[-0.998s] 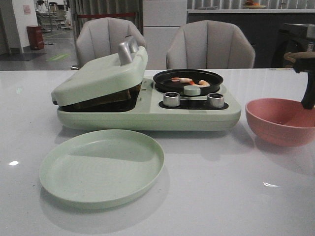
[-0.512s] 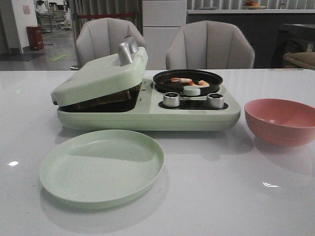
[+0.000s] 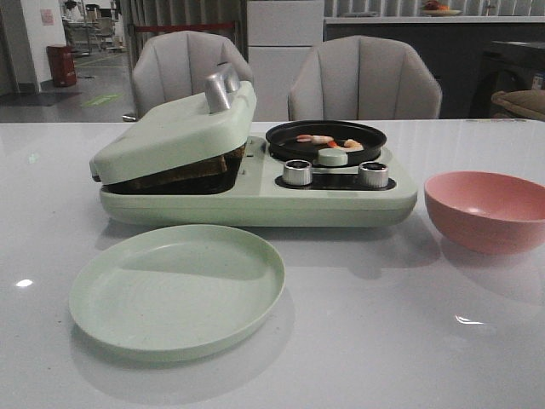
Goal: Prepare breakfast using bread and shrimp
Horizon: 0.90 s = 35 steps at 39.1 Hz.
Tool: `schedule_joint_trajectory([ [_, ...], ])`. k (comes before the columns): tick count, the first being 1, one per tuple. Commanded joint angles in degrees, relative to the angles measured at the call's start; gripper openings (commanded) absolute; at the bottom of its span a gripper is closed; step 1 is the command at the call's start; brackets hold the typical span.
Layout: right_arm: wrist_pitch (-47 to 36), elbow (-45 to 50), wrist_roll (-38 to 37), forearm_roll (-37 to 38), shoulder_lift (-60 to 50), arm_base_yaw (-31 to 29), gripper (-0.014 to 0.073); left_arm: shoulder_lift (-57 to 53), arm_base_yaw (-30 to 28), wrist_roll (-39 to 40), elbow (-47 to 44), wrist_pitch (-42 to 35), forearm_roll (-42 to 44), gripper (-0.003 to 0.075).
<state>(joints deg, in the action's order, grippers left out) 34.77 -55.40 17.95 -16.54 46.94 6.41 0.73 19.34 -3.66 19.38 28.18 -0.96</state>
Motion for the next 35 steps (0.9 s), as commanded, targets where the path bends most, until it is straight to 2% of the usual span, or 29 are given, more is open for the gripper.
schedule_joint_trajectory([
  [1,-6.65,2.94,0.75,-0.93,-5.32,2.22,0.0437,0.64,0.34,0.58,1.31,-4.78,-0.57,0.0114],
  [8,-11.09,12.06,0.75,-1.12,-14.58,4.73,0.0437,0.64,0.34,0.58,1.31,-4.78,-0.57,0.0114],
  [19,-12.49,30.04,0.75,-2.27,-32.45,6.58,0.0433,0.64,0.34,0.58,1.31,-4.78,-0.57,0.0114],
  [24,-20.9,37.52,0.75,-5.05,-39.7,6.58,0.0433,0.64,0.34,0.58,1.31,-4.78,-0.57,0.0114],
  [30,-26.38,42.15,0.75,-9.21,-43.35,6.58,0.0433,0.64,0.34,0.58,1.31,-4.78,-0.57,0.0114],
  [35,-26.87,42.85,0.75,-9.32,-43.35,6.5,0.0433,0.64,0.34,0.58,1.31,-4.78,-0.57,0.0114],
])
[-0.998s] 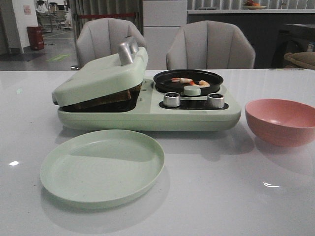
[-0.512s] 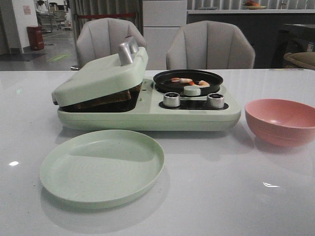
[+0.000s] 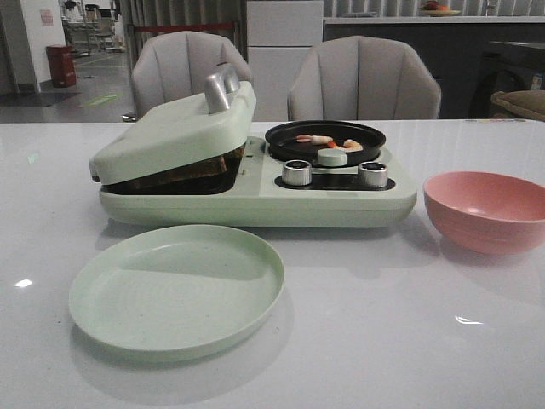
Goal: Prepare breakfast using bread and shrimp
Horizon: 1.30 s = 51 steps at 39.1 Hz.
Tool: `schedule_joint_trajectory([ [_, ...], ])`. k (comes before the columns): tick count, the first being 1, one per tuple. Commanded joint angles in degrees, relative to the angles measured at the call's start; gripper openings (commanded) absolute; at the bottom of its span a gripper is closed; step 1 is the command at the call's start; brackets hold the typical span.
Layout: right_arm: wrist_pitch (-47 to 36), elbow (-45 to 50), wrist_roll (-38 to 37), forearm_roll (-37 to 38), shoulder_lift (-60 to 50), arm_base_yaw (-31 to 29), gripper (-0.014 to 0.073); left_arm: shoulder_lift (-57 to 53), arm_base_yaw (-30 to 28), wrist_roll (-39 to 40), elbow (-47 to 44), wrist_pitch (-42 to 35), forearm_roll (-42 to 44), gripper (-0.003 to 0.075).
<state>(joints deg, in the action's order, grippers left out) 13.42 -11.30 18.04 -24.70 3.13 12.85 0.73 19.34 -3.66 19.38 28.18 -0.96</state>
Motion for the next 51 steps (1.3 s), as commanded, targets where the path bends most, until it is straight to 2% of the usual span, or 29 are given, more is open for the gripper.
schedule_joint_trajectory([
  [1,-5.36,-1.25,0.66,-1.16,0.46,0.06,0.0433,0.64,0.34,0.58,1.31,-4.78,-0.57,0.0114],
  [7,-3.81,-1.13,0.66,-1.16,0.46,0.06,0.0416,0.64,0.34,0.58,1.31,-4.78,-0.57,0.0114],
  [9,-3.81,-1.06,0.66,-1.09,0.46,-0.06,0.0366,0.64,0.34,0.58,1.31,-4.78,-0.57,0.0114],
  [14,-3.62,-1.06,0.66,-1.09,0.46,-0.05,0.0127,0.64,0.34,0.58,1.31,-4.78,-0.57,0.0114],
  [18,-3.69,-1.06,0.66,-1.09,0.46,-0.05,0.0162,0.64,0.34,0.58,1.31,-4.78,-0.57,0.0114],
  [44,-3.69,-1.06,0.66,-1.09,0.46,-0.05,0.0162,0.64,0.34,0.58,0.13,-5.33,-0.71,0.0114],
  [51,-3.69,-1.06,0.66,-1.09,0.46,-0.05,0.0162,0.64,-3.15,0.58,-1.82,-5.34,2.91,0.0114],
])
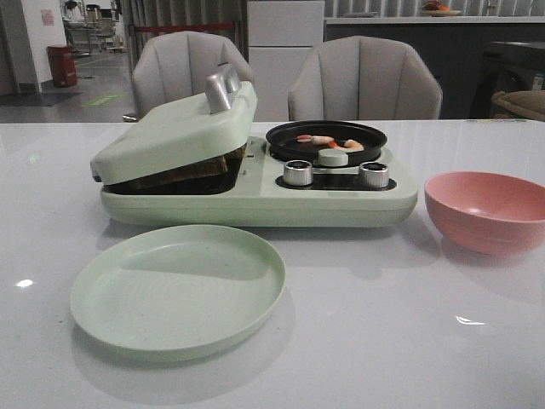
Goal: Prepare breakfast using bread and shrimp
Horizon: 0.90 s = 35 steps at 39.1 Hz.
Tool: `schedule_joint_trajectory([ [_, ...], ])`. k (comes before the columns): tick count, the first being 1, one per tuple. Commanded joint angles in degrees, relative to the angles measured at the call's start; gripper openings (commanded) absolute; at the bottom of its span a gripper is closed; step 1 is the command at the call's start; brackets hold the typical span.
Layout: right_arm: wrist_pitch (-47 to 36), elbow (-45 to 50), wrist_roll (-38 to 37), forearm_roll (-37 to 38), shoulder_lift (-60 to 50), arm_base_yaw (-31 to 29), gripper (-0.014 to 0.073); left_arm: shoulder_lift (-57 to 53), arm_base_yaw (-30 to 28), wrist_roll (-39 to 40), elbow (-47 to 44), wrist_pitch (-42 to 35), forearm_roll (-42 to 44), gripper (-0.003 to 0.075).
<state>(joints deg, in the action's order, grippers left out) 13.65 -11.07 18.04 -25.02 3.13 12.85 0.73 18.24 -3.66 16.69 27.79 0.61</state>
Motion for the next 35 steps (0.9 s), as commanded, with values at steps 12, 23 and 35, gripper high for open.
schedule_joint_trajectory([
  [12,-3.93,-1.29,0.66,-0.77,0.46,-0.05,0.0162,0.64,-14.58,4.57,-8.18,-20.38,2.02,0.0114],
  [23,-3.93,-1.29,0.66,-0.77,0.46,-0.05,0.0162,0.64,-14.91,4.8,-17.38,-30.29,4.48,0.0114],
  [35,-3.93,-1.29,0.66,-0.77,0.46,-0.05,0.0162,0.64,-14.67,4.8,-18.26,-31.56,4.07,0.0114],
])
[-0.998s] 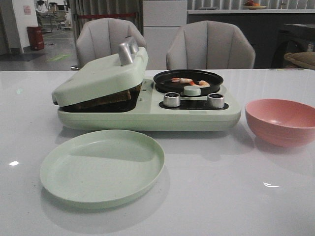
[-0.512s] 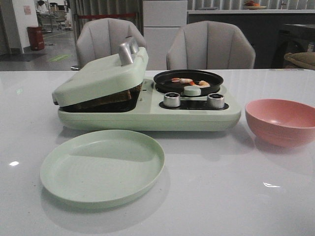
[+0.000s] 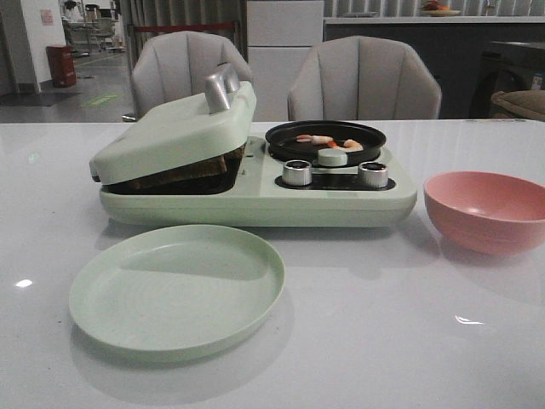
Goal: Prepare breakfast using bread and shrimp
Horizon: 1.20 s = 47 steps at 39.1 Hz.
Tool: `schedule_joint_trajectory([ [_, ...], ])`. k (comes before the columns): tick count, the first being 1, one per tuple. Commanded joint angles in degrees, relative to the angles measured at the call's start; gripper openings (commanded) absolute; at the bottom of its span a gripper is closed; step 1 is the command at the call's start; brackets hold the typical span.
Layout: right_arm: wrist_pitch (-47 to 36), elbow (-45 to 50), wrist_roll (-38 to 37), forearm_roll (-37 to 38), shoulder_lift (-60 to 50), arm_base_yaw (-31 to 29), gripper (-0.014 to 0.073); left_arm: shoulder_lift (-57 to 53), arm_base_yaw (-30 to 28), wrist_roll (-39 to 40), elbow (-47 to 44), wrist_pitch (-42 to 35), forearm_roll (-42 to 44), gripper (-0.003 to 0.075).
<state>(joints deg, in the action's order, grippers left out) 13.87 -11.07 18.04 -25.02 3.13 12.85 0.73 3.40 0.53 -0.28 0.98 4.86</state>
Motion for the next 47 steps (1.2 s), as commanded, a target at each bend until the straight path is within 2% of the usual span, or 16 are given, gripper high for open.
schedule_joint_trajectory([
  [1,-4.14,-1.29,0.66,-0.77,0.46,-0.05,0.0162,0.64,0.17,0.62,-1.29,-4.75,-0.17,0.0114],
  [38,-3.51,-1.02,0.61,-0.53,0.46,-0.05,0.0162,0.64,0.17,0.62,-1.29,-4.75,-0.17,0.0114],
  [42,-3.46,-0.22,-1.62,3.32,0.46,-0.13,0.0162,0.64,0.17,0.62,-1.29,-4.75,-0.17,0.0114],
  [47,-7.75,1.53,-10.59,13.59,0.46,-0.13,0.0162,0.64,0.17,0.62,-1.29,-4.75,-0.17,0.0114],
])
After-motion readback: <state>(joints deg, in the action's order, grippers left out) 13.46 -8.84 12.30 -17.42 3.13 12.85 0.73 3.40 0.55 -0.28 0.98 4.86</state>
